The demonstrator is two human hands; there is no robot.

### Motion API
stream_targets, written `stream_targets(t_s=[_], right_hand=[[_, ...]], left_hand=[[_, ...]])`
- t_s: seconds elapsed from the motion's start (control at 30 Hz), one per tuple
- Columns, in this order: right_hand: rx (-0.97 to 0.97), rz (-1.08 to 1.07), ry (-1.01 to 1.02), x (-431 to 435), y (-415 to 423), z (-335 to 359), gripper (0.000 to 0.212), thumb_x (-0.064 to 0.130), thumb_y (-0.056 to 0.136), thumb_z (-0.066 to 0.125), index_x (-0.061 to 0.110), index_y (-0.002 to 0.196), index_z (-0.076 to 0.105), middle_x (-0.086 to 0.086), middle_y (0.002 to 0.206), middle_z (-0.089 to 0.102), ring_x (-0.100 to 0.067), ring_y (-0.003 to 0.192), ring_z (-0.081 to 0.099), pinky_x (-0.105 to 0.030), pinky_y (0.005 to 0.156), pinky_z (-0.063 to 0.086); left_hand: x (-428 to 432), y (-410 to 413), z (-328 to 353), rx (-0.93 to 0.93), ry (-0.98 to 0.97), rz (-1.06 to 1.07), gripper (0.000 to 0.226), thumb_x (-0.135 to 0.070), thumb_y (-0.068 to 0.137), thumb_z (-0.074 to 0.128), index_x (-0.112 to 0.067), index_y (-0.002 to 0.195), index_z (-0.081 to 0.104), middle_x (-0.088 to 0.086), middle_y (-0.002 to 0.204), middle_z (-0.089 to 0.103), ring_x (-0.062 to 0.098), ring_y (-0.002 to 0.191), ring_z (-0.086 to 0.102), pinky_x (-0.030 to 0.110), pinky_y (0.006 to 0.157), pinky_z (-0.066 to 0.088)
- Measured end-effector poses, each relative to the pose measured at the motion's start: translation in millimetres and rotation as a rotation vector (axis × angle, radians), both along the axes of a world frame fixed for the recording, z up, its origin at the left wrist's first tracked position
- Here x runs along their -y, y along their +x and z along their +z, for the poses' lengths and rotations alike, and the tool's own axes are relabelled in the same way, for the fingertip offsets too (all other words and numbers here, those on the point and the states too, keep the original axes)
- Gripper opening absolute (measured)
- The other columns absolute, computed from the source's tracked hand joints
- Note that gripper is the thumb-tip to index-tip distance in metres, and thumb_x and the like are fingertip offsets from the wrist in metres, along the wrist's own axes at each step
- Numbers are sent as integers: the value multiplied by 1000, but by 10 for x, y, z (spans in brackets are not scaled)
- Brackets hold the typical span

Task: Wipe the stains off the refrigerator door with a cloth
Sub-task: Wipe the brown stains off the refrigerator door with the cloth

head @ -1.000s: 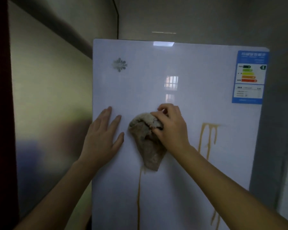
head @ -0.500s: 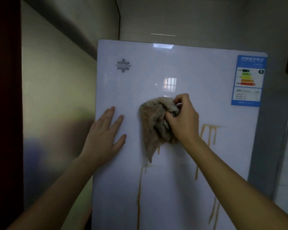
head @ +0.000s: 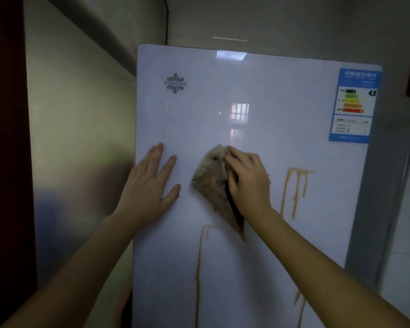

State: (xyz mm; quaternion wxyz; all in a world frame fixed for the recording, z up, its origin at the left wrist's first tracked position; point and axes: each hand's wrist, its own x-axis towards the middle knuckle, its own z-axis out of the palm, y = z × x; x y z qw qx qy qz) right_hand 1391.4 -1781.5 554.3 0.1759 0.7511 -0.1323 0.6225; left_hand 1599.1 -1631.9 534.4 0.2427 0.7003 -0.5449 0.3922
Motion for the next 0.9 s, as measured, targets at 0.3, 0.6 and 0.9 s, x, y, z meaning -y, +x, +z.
stream_targets(t_s=[0.3,0.6,0.9], right_hand=[[81,171,42,78,78,-104,15,-4,86,63,8,95,64,-2,109,54,-21,100,53,-39,81,50],[-18,177,149,20,14,-182,30,33,94,54,14,110,69,-1,129,60,-19,120,50,-39,101,42],[-8,56,129,73,-47,-42,47,39,77,83,12,112,68,-7,125,60,-24,115,51,-39,96,46]], left_hand=[[-34,7,19,-10,33,-1,79,-64,94,23,-23,162,19,9,171,0,28,159,6,45,123,26],[-43,12,26,12,30,0,79,-63,94,24,-21,161,21,11,171,3,28,158,8,45,122,28],[-34,47,15,22,25,-5,79,-63,94,23,-24,162,16,10,171,-1,27,159,5,44,123,25]])
